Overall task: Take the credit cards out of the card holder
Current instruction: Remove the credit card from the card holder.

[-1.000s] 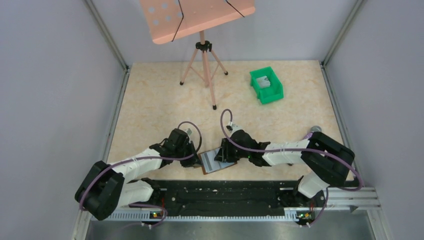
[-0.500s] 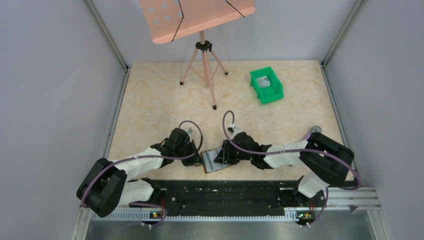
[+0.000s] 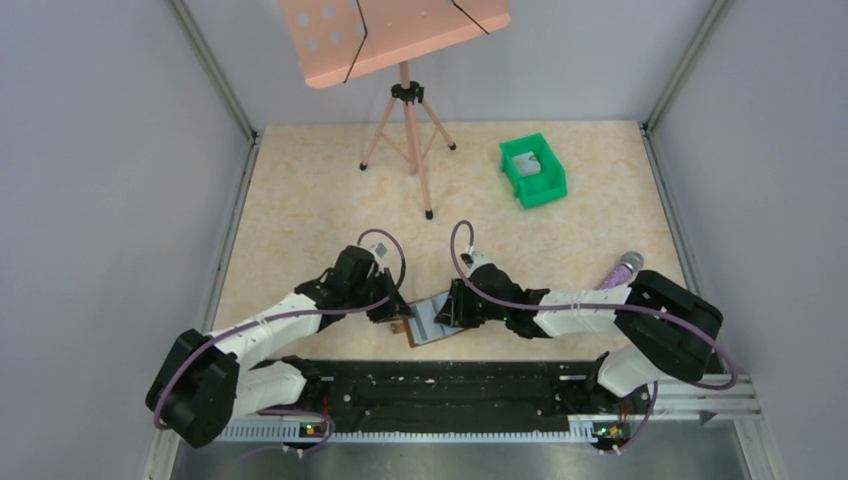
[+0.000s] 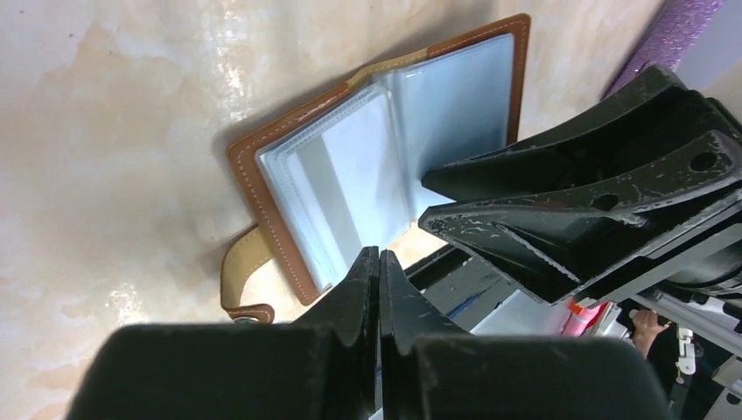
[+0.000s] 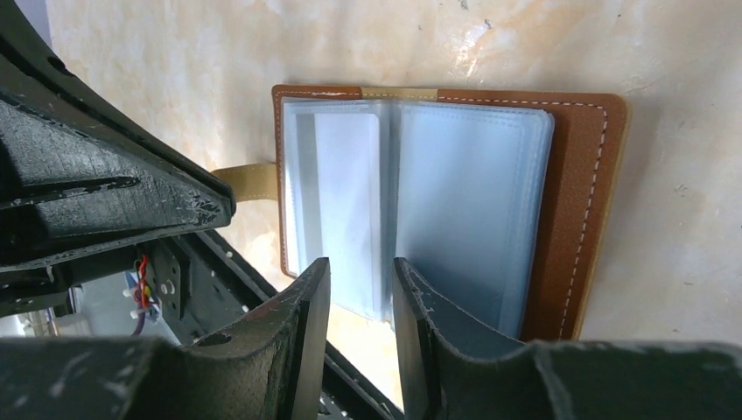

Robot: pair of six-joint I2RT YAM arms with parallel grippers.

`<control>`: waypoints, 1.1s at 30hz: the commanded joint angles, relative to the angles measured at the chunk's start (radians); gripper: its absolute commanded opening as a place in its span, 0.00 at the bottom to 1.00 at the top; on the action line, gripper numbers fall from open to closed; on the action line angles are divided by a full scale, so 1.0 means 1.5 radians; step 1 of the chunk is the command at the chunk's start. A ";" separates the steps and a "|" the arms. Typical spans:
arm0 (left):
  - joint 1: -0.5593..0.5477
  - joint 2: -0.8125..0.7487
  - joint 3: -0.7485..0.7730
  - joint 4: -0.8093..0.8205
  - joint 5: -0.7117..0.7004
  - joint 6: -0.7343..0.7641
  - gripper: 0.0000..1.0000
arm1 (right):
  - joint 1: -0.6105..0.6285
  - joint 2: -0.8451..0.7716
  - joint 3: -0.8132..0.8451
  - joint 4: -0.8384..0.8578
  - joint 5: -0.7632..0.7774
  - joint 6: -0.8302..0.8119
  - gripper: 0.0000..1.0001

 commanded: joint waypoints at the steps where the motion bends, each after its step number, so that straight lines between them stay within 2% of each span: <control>1: 0.002 0.043 -0.005 0.020 -0.019 0.006 0.00 | 0.006 0.022 0.028 0.024 0.005 -0.010 0.33; 7: 0.002 0.115 -0.042 0.084 -0.014 0.004 0.00 | 0.007 0.042 0.029 0.039 -0.012 -0.007 0.33; 14: 0.002 0.127 -0.047 0.097 -0.011 0.011 0.00 | 0.006 0.051 0.015 0.092 -0.046 0.009 0.32; 16: 0.002 0.128 -0.048 0.103 -0.007 0.011 0.00 | 0.007 0.056 0.013 0.104 -0.056 0.012 0.31; 23: 0.002 0.133 -0.048 0.103 -0.004 0.011 0.00 | 0.006 0.056 0.002 0.141 -0.071 0.022 0.17; 26: 0.002 0.127 -0.047 0.095 -0.003 0.011 0.00 | 0.006 0.043 -0.001 0.124 -0.056 0.018 0.11; 30: 0.002 0.097 -0.038 0.063 -0.008 0.008 0.00 | 0.005 0.009 0.002 0.038 0.001 -0.005 0.04; 31: 0.002 0.086 -0.036 0.051 -0.010 0.006 0.02 | 0.005 -0.003 0.006 0.013 0.014 -0.013 0.04; 32: 0.002 0.077 -0.033 0.037 -0.014 0.004 0.09 | 0.006 -0.010 0.016 -0.016 0.026 -0.020 0.05; 33: 0.003 0.066 -0.028 0.021 -0.016 0.004 0.15 | 0.008 -0.016 0.025 -0.041 0.033 -0.027 0.11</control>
